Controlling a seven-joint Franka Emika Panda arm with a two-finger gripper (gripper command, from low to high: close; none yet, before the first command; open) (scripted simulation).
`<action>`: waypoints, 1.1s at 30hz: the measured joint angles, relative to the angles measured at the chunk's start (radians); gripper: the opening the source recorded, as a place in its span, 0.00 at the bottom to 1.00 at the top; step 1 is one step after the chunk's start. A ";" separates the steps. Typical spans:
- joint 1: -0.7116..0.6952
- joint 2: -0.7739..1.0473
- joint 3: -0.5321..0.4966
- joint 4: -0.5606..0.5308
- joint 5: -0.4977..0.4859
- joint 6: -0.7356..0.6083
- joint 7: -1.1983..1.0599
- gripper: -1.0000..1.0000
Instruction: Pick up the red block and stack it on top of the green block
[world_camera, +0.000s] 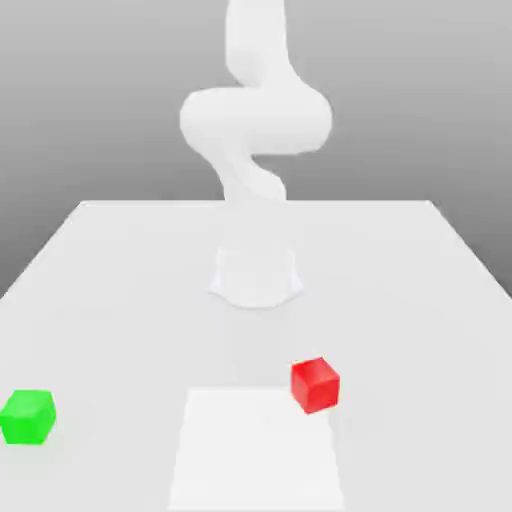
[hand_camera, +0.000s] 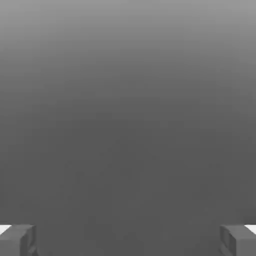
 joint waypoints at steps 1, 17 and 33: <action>0.010 0.031 0.001 -0.031 0.003 0.024 -0.010 0.50; 0.159 0.587 0.057 -0.533 0.019 0.455 -0.160 0.50; 0.195 0.858 0.027 -0.539 -0.036 0.674 -0.132 0.00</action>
